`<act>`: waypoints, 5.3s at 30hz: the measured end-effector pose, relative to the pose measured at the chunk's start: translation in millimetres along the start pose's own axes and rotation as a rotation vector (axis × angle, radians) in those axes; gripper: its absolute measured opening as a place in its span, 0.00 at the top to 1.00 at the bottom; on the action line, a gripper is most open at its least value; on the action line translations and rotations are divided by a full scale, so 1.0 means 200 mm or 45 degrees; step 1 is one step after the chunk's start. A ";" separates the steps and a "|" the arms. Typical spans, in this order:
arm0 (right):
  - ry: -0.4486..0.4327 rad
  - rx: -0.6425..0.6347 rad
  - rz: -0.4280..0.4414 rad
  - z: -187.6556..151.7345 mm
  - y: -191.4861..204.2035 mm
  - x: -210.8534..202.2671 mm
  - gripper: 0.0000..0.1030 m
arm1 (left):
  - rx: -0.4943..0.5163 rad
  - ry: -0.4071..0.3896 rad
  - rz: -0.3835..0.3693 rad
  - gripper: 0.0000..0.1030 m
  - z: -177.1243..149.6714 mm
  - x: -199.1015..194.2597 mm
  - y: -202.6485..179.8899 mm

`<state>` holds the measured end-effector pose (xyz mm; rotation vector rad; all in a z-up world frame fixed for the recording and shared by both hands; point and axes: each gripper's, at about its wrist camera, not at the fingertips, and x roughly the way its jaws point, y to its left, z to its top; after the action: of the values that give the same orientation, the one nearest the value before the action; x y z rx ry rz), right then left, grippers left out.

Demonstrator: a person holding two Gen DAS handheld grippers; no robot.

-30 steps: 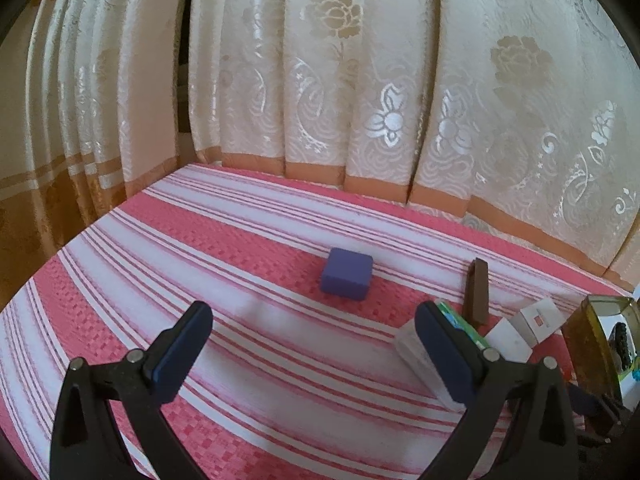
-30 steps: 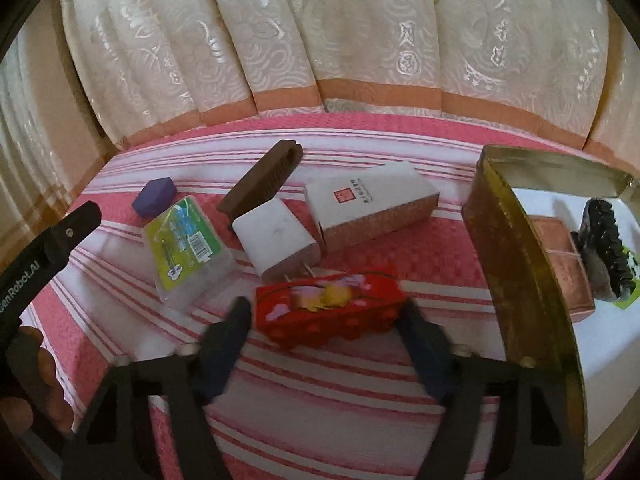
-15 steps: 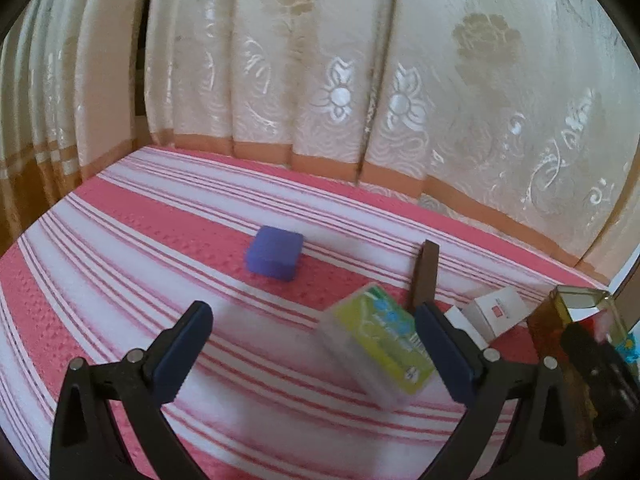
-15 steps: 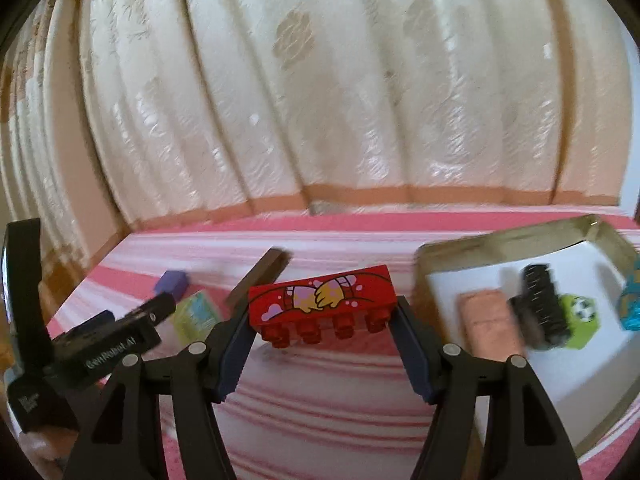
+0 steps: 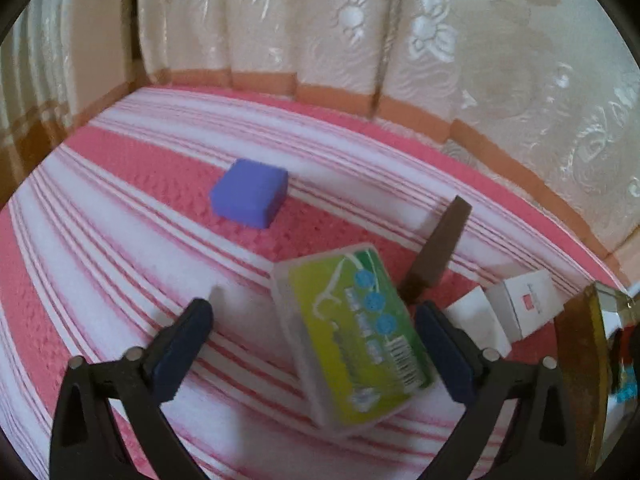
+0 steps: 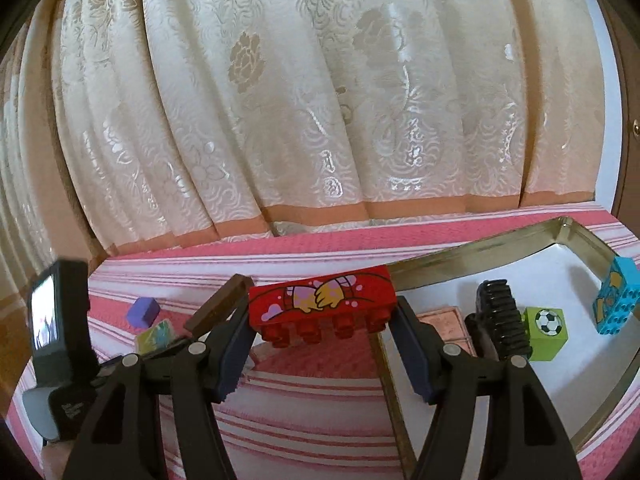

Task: Organize rigid objects
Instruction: 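Carry the red brick with the right tool while the left tool carries the floss box over the tray, then open the right tool to drop the red brick while the left tool releases the floss box in the tray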

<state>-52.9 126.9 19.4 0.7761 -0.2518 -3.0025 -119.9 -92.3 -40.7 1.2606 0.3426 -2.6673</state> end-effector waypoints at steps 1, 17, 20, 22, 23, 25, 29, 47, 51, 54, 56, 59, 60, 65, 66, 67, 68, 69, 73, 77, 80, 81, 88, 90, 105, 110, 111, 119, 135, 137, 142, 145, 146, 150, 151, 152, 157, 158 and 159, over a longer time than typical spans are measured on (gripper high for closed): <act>-0.010 -0.009 -0.004 0.00 0.01 -0.01 0.34 | 0.012 0.020 0.040 0.03 -0.01 0.00 0.02; -0.003 -0.054 0.009 -0.03 0.05 0.00 0.34 | 0.013 -0.037 -0.038 0.48 -0.04 -0.07 0.10; -0.010 -0.056 0.003 -0.03 0.06 -0.01 0.34 | 0.006 -0.058 -0.046 0.48 -0.04 -0.07 0.11; -0.019 -0.059 -0.002 -0.03 0.06 -0.01 0.34 | 0.014 -0.108 -0.037 0.48 -0.05 -0.11 0.10; -0.026 -0.062 -0.008 -0.03 0.06 -0.01 0.34 | 0.017 -0.128 -0.036 0.48 -0.04 -0.11 0.10; -0.037 -0.073 -0.020 -0.03 0.07 -0.01 0.34 | 0.021 -0.183 -0.034 0.48 -0.04 -0.15 0.08; -0.045 -0.079 -0.033 -0.03 0.07 -0.01 0.34 | 0.048 -0.261 -0.015 0.48 -0.05 -0.19 0.06; -0.092 -0.067 -0.057 -0.04 0.01 -0.08 0.33 | 0.184 -0.488 0.023 0.48 -0.11 -0.36 -0.05; -0.094 -0.061 -0.063 -0.05 -0.02 -0.10 0.33 | 0.189 -0.511 0.029 0.48 -0.13 -0.39 -0.06; -0.097 -0.060 -0.070 -0.06 -0.04 -0.11 0.33 | 0.178 -0.515 0.028 0.48 -0.14 -0.39 -0.07; -0.100 -0.057 -0.073 -0.06 -0.06 -0.12 0.33 | 0.170 -0.523 0.027 0.48 -0.15 -0.40 -0.06; -0.105 -0.058 -0.077 -0.06 -0.08 -0.14 0.34 | 0.165 -0.530 0.027 0.48 -0.16 -0.42 -0.07; -0.107 -0.059 -0.078 -0.07 -0.08 -0.14 0.34 | 0.165 -0.533 0.026 0.48 -0.16 -0.42 -0.07; -0.115 -0.063 -0.085 -0.07 -0.10 -0.17 0.34 | 0.163 -0.557 0.032 0.48 -0.19 -0.45 -0.08; -0.117 -0.065 -0.085 -0.07 -0.11 -0.18 0.34 | 0.162 -0.561 0.033 0.48 -0.20 -0.46 -0.08; -0.118 -0.068 -0.086 -0.08 -0.11 -0.18 0.34 | 0.162 -0.563 0.032 0.48 -0.20 -0.46 -0.08; -0.121 -0.072 -0.088 -0.08 -0.11 -0.19 0.34 | 0.163 -0.566 0.033 0.48 -0.20 -0.46 -0.08; -0.122 -0.073 -0.088 -0.08 -0.11 -0.19 0.34 | 0.164 -0.570 0.035 0.48 -0.21 -0.47 -0.09; -0.132 -0.090 -0.095 -0.08 -0.12 -0.21 0.34 | 0.171 -0.586 0.041 0.48 -0.22 -0.48 -0.10; -0.145 -0.100 -0.103 -0.08 -0.15 -0.23 0.34 | 0.163 -0.591 0.033 0.48 -0.23 -0.49 -0.10; -0.154 -0.106 -0.108 -0.08 -0.17 -0.25 0.34 | 0.165 -0.595 0.018 0.48 -0.25 -0.50 -0.11; -0.156 -0.108 -0.110 -0.08 -0.18 -0.26 0.34 | 0.166 -0.595 0.010 0.48 -0.25 -0.50 -0.12; -0.181 -0.119 -0.135 -0.08 -0.26 -0.30 0.34 | 0.168 -0.583 -0.027 0.48 -0.29 -0.51 -0.19; -0.187 -0.118 -0.140 -0.07 -0.29 -0.31 0.34 | 0.159 -0.568 -0.055 0.48 -0.30 -0.51 -0.21; -0.237 -0.059 -0.240 0.00 -0.65 -0.37 0.34 | 0.202 -0.644 -0.158 0.48 -0.38 -0.62 -0.50; -0.236 0.026 -0.303 0.03 -0.85 -0.38 0.34 | 0.243 -0.647 -0.205 0.48 -0.39 -0.64 -0.61; -0.237 0.038 -0.309 0.04 -0.87 -0.38 0.34 | 0.256 -0.642 -0.217 0.48 -0.40 -0.64 -0.64; -0.248 0.061 -0.381 0.08 -1.06 -0.39 0.34 | 0.378 -0.593 -0.315 0.48 -0.47 -0.65 -0.87; -0.117 -0.035 -0.396 0.09 -1.06 -0.27 0.33 | 0.566 -0.492 -0.311 0.48 -0.58 -0.59 -1.23; -0.103 -0.036 -0.390 0.08 -1.06 -0.27 0.33 | 0.552 -0.480 -0.305 0.48 -0.58 -0.59 -1.22; -0.053 -0.058 -0.389 0.07 -1.04 -0.22 0.33 | 0.552 -0.444 -0.279 0.48 -0.57 -0.56 -1.23; -0.043 -0.077 -0.392 0.07 -1.03 -0.21 0.33 | 0.563 -0.424 -0.259 0.48 -0.57 -0.55 -1.25; -0.037 -0.081 -0.393 0.06 -1.03 -0.21 0.33 | 0.567 -0.416 -0.253 0.48 -0.57 -0.54 -1.26; -0.017 -0.102 -0.399 0.06 -1.02 -0.19 0.33 | 0.580 -0.377 -0.228 0.48 -0.57 -0.51 -1.28; -0.011 -0.114 -0.407 0.05 -1.01 -0.18 0.33 | 0.580 -0.363 -0.222 0.48 -0.56 -0.50 -1.28; -0.012 -0.132 -0.420 0.05 -1.00 -0.17 0.33 | 0.578 -0.348 -0.218 0.48 -0.56 -0.49 -1.28; -0.017 -0.171 -0.423 0.04 -0.97 -0.16 0.33 | 0.563 -0.320 -0.208 0.48 -0.55 -0.47 -1.27; -0.017 -0.169 -0.422 0.05 -0.98 -0.16 0.33 | 0.565 -0.319 -0.209 0.48 -0.56 -0.47 -1.27; -0.017 -0.166 -0.420 0.05 -0.98 -0.16 0.33 | 0.565 -0.320 -0.208 0.48 -0.56 -0.46 -1.27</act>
<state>-27.9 323.3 10.4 0.8614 0.0811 -3.2862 -43.6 188.3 -3.0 1.0065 -0.2034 -3.1125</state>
